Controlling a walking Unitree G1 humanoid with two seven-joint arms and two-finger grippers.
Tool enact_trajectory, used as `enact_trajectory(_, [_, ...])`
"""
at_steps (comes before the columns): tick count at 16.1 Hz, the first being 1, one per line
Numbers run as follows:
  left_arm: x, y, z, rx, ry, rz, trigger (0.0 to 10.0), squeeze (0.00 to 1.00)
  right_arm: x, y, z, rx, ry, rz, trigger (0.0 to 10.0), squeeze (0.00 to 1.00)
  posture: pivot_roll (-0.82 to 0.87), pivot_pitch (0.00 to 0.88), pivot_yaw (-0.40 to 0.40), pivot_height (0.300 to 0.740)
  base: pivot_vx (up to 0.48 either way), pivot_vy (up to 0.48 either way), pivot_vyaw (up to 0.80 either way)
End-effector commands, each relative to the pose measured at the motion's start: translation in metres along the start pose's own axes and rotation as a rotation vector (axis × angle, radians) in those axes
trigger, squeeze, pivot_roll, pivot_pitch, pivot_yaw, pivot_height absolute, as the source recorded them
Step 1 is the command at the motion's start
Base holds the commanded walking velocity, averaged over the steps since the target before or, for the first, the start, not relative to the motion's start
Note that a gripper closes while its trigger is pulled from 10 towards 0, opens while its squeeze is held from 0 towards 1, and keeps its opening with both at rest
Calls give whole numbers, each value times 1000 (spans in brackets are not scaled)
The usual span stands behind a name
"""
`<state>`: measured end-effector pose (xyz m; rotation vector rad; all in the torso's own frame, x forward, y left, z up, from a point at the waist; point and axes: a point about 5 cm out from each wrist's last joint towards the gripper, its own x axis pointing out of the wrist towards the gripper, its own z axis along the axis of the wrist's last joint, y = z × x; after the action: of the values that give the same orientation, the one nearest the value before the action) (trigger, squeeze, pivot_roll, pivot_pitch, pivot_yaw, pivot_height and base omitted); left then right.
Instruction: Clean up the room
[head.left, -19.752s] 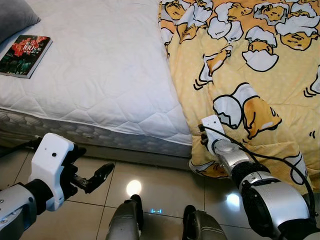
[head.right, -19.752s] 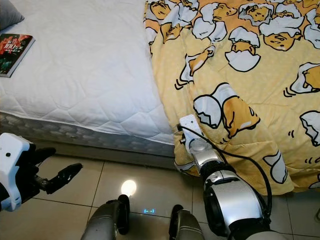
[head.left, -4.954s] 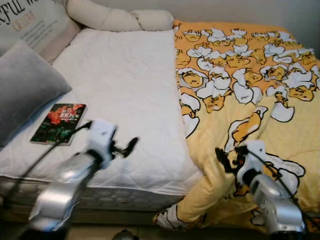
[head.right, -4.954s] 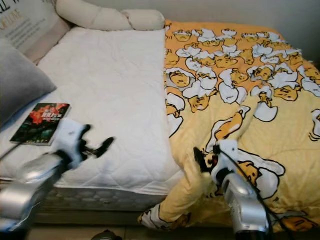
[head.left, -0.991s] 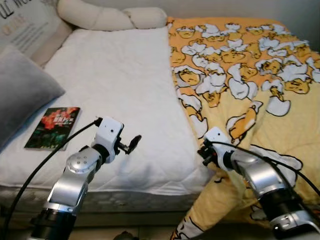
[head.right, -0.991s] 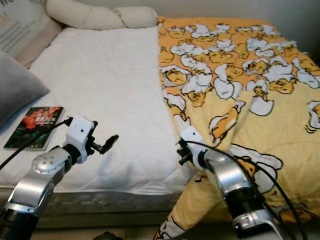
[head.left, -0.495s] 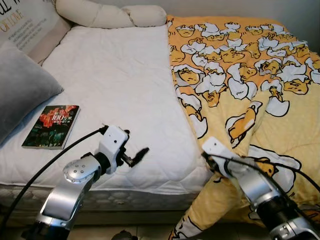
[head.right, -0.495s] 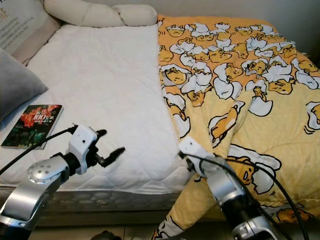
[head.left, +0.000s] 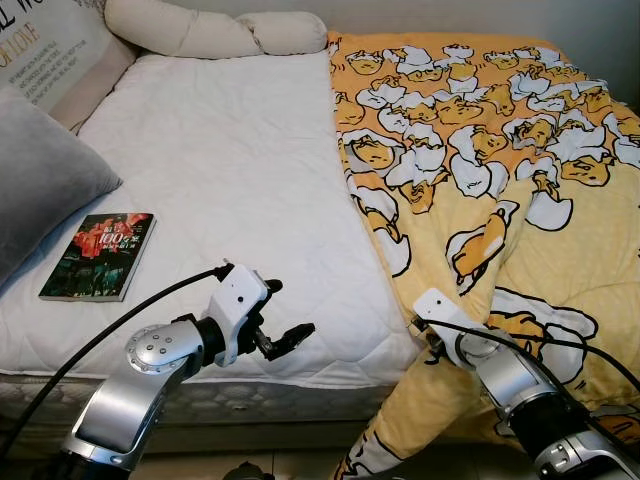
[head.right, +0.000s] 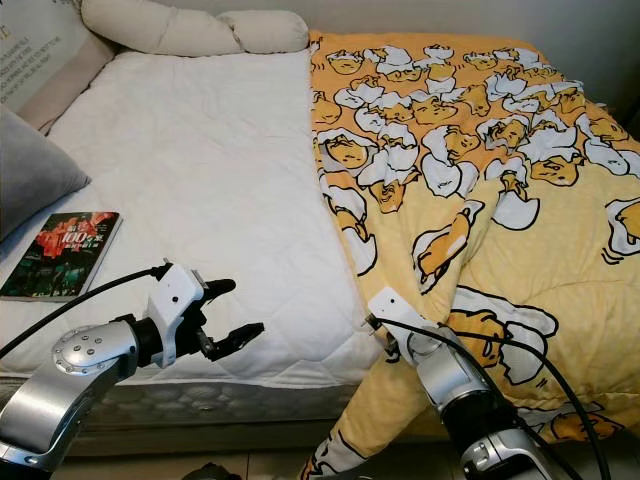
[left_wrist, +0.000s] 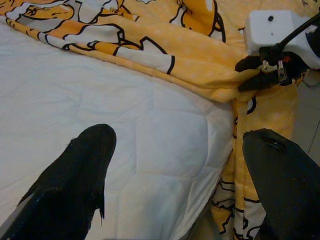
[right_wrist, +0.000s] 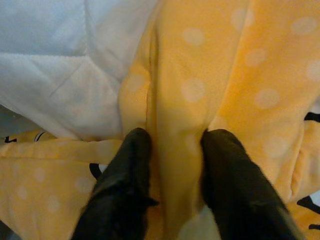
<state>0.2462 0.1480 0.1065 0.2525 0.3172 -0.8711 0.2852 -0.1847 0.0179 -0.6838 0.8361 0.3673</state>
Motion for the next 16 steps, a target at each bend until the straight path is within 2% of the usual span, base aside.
enact_trajectory(1, [-2,-1,2,21,8,-8,10000,1000,-1,-4,5,15,-15,-10,0,0,56,0,10,740,0,0,0])
enact_trajectory(11, [-2,-3,1,33,14,5,10000,996,-3,-4,6,-5,-38,-3,0,0,53,0,2,740,0,0,0])
enact_trajectory(14, [-3,-2,1,37,17,10,10000,867,-8,-2,10,17,-69,9,0,0,54,0,3,740,0,0,0])
enact_trajectory(15, [-4,-1,1,41,17,15,10000,788,-16,-2,21,78,-132,35,0,0,54,0,5,740,0,0,0])
enact_trajectory(16, [-4,0,1,43,18,18,10000,765,-22,0,31,135,-192,70,0,0,54,0,5,740,0,0,0])
